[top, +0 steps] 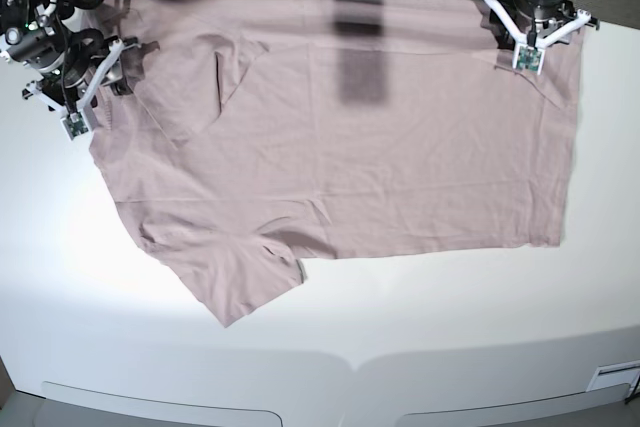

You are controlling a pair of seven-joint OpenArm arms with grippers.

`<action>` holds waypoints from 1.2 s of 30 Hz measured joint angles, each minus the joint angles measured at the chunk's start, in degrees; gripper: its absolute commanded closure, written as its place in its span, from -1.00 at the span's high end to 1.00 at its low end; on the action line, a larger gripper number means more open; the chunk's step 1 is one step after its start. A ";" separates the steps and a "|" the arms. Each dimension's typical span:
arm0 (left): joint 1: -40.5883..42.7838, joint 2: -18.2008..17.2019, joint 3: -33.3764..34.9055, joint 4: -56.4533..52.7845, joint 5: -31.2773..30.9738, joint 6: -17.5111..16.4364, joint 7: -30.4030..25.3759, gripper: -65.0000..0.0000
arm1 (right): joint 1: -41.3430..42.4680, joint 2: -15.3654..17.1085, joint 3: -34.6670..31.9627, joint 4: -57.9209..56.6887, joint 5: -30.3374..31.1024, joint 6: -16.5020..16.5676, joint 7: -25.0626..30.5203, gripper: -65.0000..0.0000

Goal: Fold the T-shirt properly
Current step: 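Release the shoulder edge and move both grippers to the shirt's side edges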

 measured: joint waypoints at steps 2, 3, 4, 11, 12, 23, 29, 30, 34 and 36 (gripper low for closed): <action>0.00 0.00 0.00 0.31 0.02 0.00 0.26 -0.23 | 0.04 0.02 0.00 0.00 0.02 -0.02 0.02 -0.07; 0.00 0.00 0.00 0.44 0.02 0.00 0.37 -0.23 | 0.07 0.02 0.00 0.00 0.11 0.00 0.02 -0.07; 0.00 0.00 0.00 0.57 0.02 0.00 0.48 -0.23 | 0.04 0.02 0.00 0.00 0.98 -0.02 0.00 -0.07; 0.17 0.02 0.09 3.15 1.36 -0.46 2.40 -0.23 | 0.31 0.00 0.00 0.00 1.51 0.00 0.02 -0.07; 0.20 0.02 0.11 3.56 1.44 -0.74 2.47 -0.23 | 0.35 0.02 0.00 0.00 1.49 -0.02 0.00 -0.07; -3.54 0.00 0.11 4.66 1.79 -0.72 4.83 -0.23 | 4.17 0.00 0.00 0.68 2.08 0.00 -0.63 -0.07; -8.28 0.02 0.09 8.15 2.80 -0.83 9.42 -0.23 | 7.34 0.02 0.00 1.66 6.36 0.07 -2.43 -0.07; -9.79 0.02 0.11 8.50 2.82 -0.83 10.43 -0.23 | 8.35 -0.04 -0.04 1.66 7.30 0.00 -4.11 -0.07; -15.04 0.02 0.09 8.46 2.56 -2.21 10.60 -0.23 | 11.98 -0.24 -0.42 1.66 8.79 0.61 -6.40 -0.07; -17.90 0.00 0.11 7.39 -0.28 -2.64 8.46 -0.23 | 13.60 -0.28 -1.36 1.66 9.07 0.66 -6.49 -0.07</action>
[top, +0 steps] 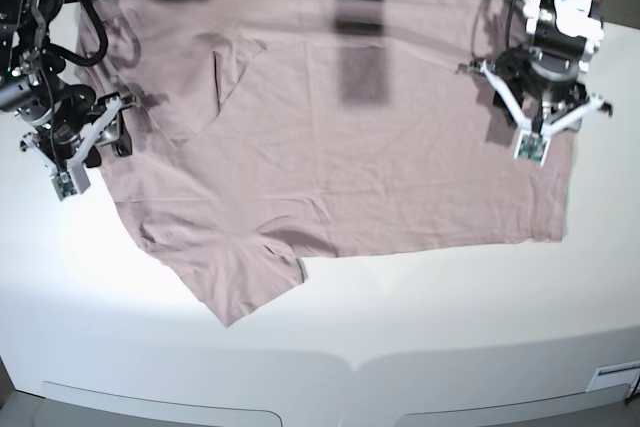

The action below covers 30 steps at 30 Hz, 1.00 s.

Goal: Fold the T-shirt properly
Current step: 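Release the shoulder edge and move both grippers to the shirt's side edges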

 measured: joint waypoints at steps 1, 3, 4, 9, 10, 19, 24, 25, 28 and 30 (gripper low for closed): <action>-1.60 0.04 0.04 -1.20 -1.27 -0.87 -0.66 -0.23 | 0.83 0.02 -0.68 0.00 0.00 0.00 -0.15 -0.07; -5.01 0.07 0.24 -4.90 -2.86 -2.27 -0.92 -0.23 | 2.71 0.04 -2.56 -0.02 -0.04 -0.02 -1.44 -0.07; -6.88 0.13 0.24 -7.19 -2.99 -3.08 -1.07 -0.23 | 3.63 0.11 -3.69 -0.07 -0.11 -0.02 -1.86 -0.07; -18.43 0.15 0.17 -19.21 -4.48 -4.55 -1.25 -0.23 | 8.04 0.02 -9.46 -0.98 -0.02 -1.46 -2.16 -0.07; -20.70 0.17 0.20 -21.55 -4.74 -4.70 -1.79 -0.23 | 8.98 0.04 -10.38 -1.44 0.02 -1.77 -2.40 -0.07; -37.73 -1.03 0.26 -48.17 -5.35 -9.51 -9.14 -0.23 | 13.14 0.04 -14.45 -3.82 -0.02 -2.19 -3.06 -0.07; -45.03 -5.14 0.17 -65.26 -9.55 -10.19 -12.20 -0.23 | 13.03 0.15 -14.45 -3.89 -0.11 -2.21 -3.54 -0.07; -46.18 -5.92 0.13 -67.78 -11.89 -11.85 -12.11 -0.23 | 13.11 0.11 -14.45 -3.89 -0.07 -2.21 -3.50 -0.07; -49.22 -7.43 0.15 -73.50 -19.26 -15.93 -13.20 -0.23 | 13.11 0.11 -14.45 -3.89 -0.04 -2.21 -3.13 -0.07; -50.51 -8.22 0.20 -75.71 -24.37 -20.46 -13.29 -0.23 | 13.11 0.13 -14.45 -3.89 -0.04 -2.21 -3.13 -0.07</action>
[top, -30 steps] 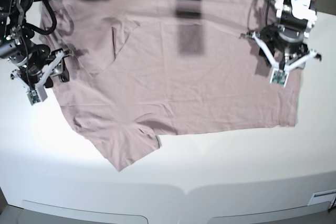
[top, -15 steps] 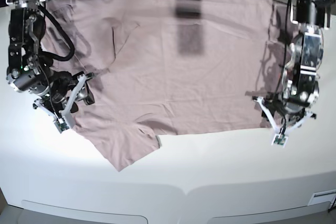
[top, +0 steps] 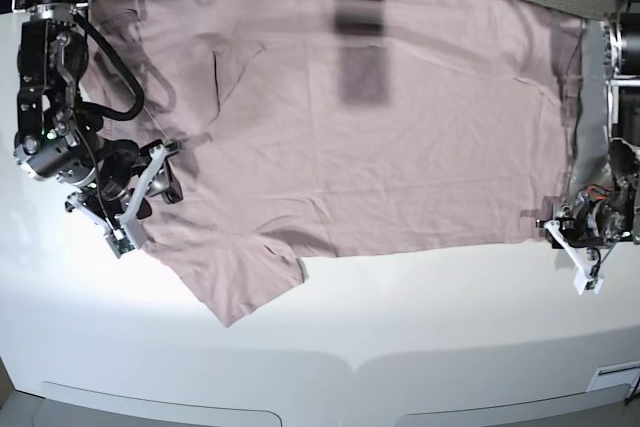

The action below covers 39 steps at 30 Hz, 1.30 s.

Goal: Fold the T-shirt properly
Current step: 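Release the shoulder edge and move both grippers to the shirt's side edges, then grasp the hem corners with both grippers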

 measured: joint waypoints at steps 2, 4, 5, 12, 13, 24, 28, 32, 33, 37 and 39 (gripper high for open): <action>-0.37 -0.52 0.00 -1.03 -4.07 -3.80 -0.33 -0.23 | -0.02 0.00 0.00 0.00 0.00 0.00 0.00 -0.07; -0.28 -0.66 0.00 -1.36 -6.88 -5.66 -0.37 -0.23 | 0.00 -0.02 0.00 0.00 0.02 0.00 0.00 -0.07; -0.22 -0.52 0.02 -1.60 -7.56 -5.68 -0.39 -0.23 | 0.00 -0.02 0.00 0.00 0.00 0.00 0.00 -0.07; -0.24 0.55 0.02 -5.86 -6.43 -5.75 -4.02 -0.23 | 0.00 -0.02 0.00 0.00 0.00 0.00 -1.05 -0.07; -0.35 0.35 0.02 -6.34 -6.21 -5.75 -4.76 -0.23 | 0.00 -0.02 0.00 0.00 0.02 0.00 -1.05 -0.07; -0.35 0.33 0.02 -6.27 0.66 -1.79 -10.29 -0.23 | -0.02 -0.02 0.00 0.00 0.02 0.00 -1.25 -0.07; -0.31 0.17 0.02 -6.29 1.75 0.55 -9.51 -0.23 | 0.00 -0.02 0.00 0.00 0.00 0.00 -1.29 -0.07; 0.15 0.31 0.00 -6.29 -3.30 -3.17 -8.28 -0.23 | -0.02 -0.07 0.00 0.00 0.02 0.00 -1.27 -0.07; 0.50 0.39 0.00 -6.29 -4.59 -4.87 -8.00 -0.23 | -0.02 -0.04 0.00 0.00 0.02 0.00 -1.29 -0.07; 1.09 0.44 0.00 -6.16 -5.79 -7.10 -7.78 -0.23 | 0.00 -0.02 0.00 0.00 0.02 0.00 -1.27 -0.07; 1.05 0.42 0.00 -6.12 -5.81 -7.19 -7.19 -0.23 | 0.00 -0.02 0.00 0.00 0.02 0.00 -1.29 -0.07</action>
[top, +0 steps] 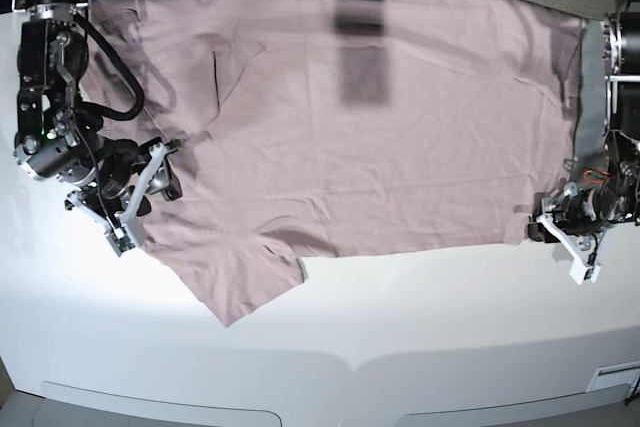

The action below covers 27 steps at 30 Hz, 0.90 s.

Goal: Fold the T-shirt properly
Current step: 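Grasp the hem corners with both grippers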

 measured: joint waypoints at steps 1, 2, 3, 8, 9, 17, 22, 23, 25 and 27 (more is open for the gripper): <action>0.00 0.02 -0.04 0.00 0.00 0.02 0.20 -0.23 | 0.00 0.02 0.00 0.00 0.00 0.00 0.00 -0.07; 0.00 0.02 -0.07 0.00 0.00 0.00 0.31 -0.25 | -0.02 0.02 0.00 0.00 0.00 0.00 0.04 -0.07; 0.00 0.02 -0.07 0.00 0.00 0.00 0.28 -0.31 | -0.02 0.02 0.00 0.00 0.00 0.00 0.31 -0.07; 0.11 0.02 -0.04 -0.02 0.17 0.00 -0.68 -1.00 | 0.00 0.00 0.00 0.00 -0.02 0.00 1.99 -0.07; 0.20 0.04 -0.04 -0.02 0.22 0.00 -0.92 -1.00 | -0.02 0.00 0.00 0.00 -0.02 0.00 1.97 -0.07; 0.22 0.04 -0.04 -0.02 0.22 0.00 -0.85 -1.00 | 0.02 0.02 0.00 0.00 -0.17 0.00 3.80 -0.07; 0.17 0.07 -0.04 -0.02 0.02 0.02 -0.83 -1.00 | 5.42 -0.24 0.04 -5.81 -0.52 -3.10 3.96 -0.07; 0.17 0.07 -0.04 -0.02 0.02 0.02 -0.98 -1.00 | 7.30 -0.61 0.07 -8.20 -0.74 -3.28 3.96 -0.07; 0.17 0.07 -0.04 -0.04 0.07 0.07 -0.96 -1.00 | 11.39 -1.92 0.11 -14.01 -1.51 -3.23 3.50 -0.07; 0.15 0.11 -0.04 -0.02 0.13 0.02 -0.98 -1.00 | 15.32 -3.85 0.11 -20.09 -4.98 -3.13 3.30 -0.07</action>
